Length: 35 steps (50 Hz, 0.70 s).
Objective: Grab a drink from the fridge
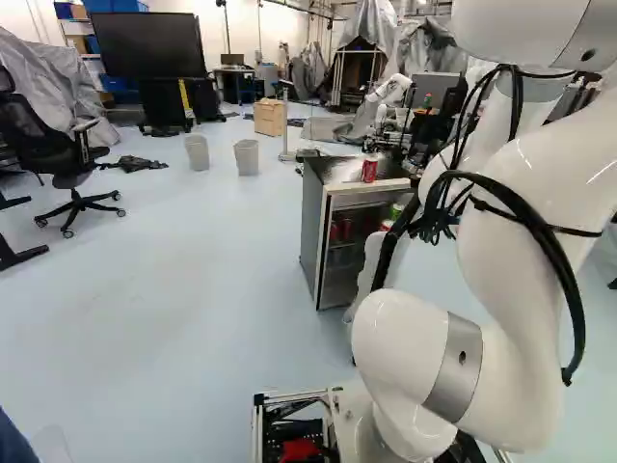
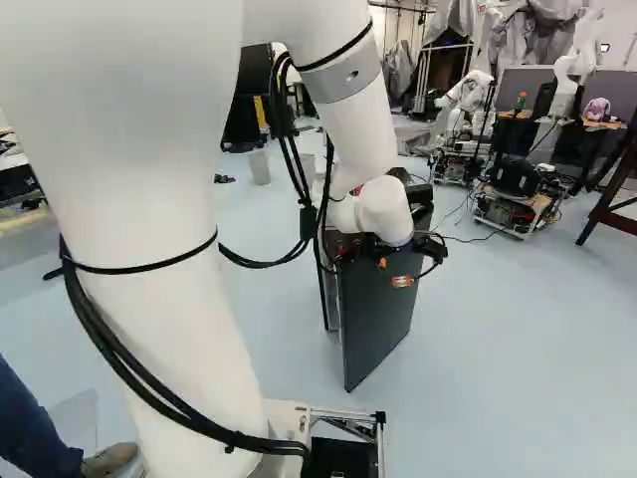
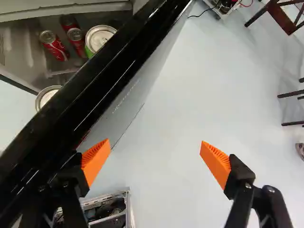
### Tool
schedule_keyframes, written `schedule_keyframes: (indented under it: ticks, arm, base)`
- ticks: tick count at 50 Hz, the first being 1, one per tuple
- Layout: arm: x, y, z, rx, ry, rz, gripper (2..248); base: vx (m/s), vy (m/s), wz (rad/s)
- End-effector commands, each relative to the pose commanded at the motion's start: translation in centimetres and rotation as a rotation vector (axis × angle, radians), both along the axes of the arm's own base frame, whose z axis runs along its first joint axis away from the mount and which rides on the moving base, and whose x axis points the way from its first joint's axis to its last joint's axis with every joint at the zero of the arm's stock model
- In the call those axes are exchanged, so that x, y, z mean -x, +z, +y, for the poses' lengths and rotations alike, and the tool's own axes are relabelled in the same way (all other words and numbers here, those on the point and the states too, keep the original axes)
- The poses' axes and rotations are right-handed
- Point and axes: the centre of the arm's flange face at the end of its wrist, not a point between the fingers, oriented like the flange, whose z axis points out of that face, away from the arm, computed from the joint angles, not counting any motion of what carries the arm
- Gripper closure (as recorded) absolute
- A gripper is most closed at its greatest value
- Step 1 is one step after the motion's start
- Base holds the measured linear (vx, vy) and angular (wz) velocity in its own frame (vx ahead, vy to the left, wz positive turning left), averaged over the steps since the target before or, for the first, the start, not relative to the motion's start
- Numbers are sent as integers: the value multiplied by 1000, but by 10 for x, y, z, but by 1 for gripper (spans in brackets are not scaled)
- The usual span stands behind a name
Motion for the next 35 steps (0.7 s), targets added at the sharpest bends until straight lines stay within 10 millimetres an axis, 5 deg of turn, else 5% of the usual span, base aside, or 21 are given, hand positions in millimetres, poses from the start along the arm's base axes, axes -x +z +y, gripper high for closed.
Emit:
schedule_keyframes:
  ticks: [35]
  arm:
    - [-32,-1,8,5,54,-7,3]
  base:
    - [0,0,0]
